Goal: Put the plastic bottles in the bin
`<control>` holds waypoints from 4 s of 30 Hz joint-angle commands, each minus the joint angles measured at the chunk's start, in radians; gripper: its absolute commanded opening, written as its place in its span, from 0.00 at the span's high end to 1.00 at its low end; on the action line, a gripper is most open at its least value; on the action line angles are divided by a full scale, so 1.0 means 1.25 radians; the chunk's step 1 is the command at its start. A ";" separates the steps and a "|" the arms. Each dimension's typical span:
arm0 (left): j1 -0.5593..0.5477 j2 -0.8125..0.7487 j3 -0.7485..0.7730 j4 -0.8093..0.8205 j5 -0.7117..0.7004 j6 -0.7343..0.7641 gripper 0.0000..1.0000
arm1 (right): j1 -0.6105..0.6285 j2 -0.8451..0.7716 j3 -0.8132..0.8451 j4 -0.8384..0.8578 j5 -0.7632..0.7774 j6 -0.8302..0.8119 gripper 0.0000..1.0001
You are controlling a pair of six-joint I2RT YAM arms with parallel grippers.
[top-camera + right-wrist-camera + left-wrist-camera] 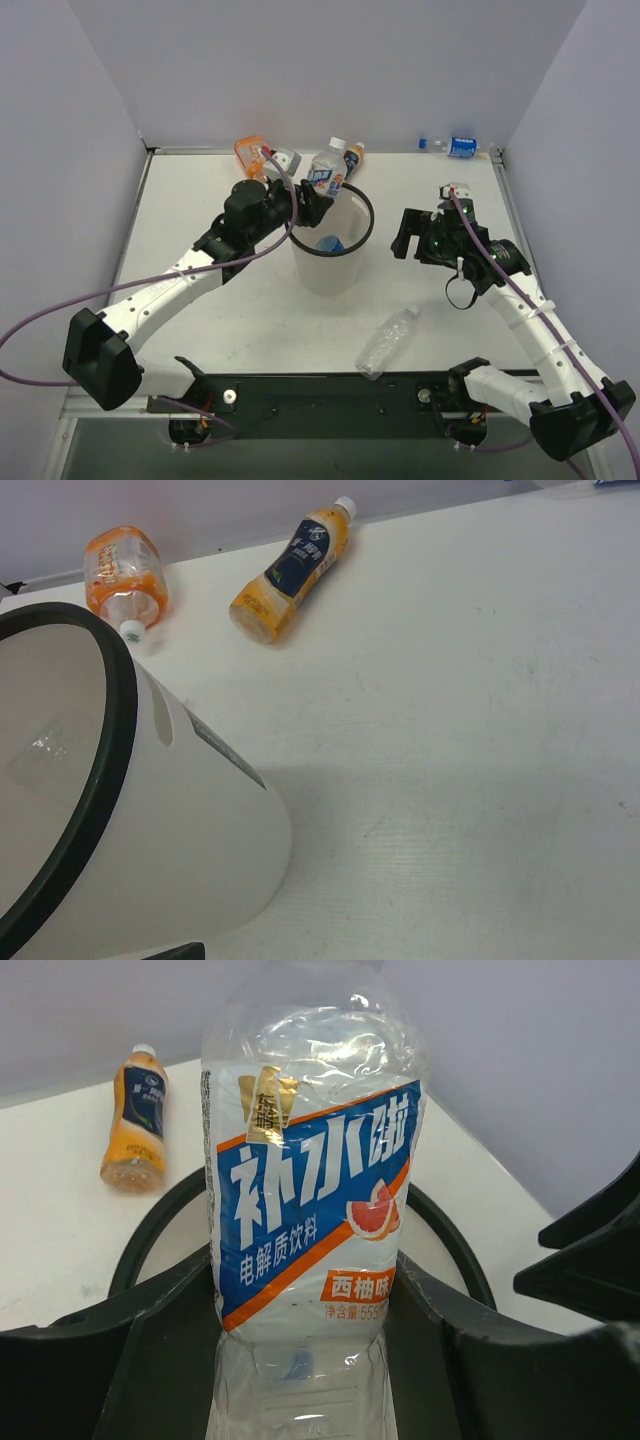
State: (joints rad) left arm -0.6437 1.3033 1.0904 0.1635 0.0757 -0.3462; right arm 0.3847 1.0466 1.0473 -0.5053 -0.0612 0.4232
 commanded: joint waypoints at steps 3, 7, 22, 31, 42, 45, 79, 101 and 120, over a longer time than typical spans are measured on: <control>-0.026 0.032 0.035 0.015 -0.034 0.082 0.42 | -0.008 -0.019 -0.011 -0.008 0.008 0.007 0.14; -0.026 0.026 0.055 -0.012 -0.035 0.076 0.03 | -0.008 -0.019 -0.017 -0.009 0.011 0.007 0.14; -0.023 -0.121 0.089 -0.210 -0.240 0.025 0.02 | -0.012 -0.064 -0.098 -0.042 -0.022 0.023 0.14; 0.128 -0.166 0.071 -0.339 -0.120 -0.107 0.03 | 0.028 -0.058 -0.081 -0.094 0.008 0.050 0.16; 0.142 -0.155 0.116 -0.436 -0.116 -0.110 0.03 | 0.055 0.142 0.410 -0.196 0.005 -0.026 0.29; 0.144 -0.144 0.117 -0.440 -0.099 -0.119 0.03 | 0.064 0.206 0.487 -0.203 -0.026 -0.013 0.34; 0.165 0.016 0.160 -0.450 0.050 -0.169 0.20 | 0.163 0.494 0.603 -0.278 -0.091 0.001 0.61; 0.290 0.051 0.270 -0.494 -0.107 -0.175 0.12 | 0.094 0.184 0.420 -0.279 0.046 0.026 0.47; 0.335 0.670 0.753 -0.633 -0.197 -0.172 0.03 | 0.047 0.052 0.221 -0.274 0.037 0.033 0.32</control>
State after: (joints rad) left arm -0.2253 2.0487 1.8683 -0.5549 -0.1516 -0.5903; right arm 0.4564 1.1393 1.3376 -0.8288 -0.0296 0.4561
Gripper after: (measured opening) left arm 0.974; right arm 0.681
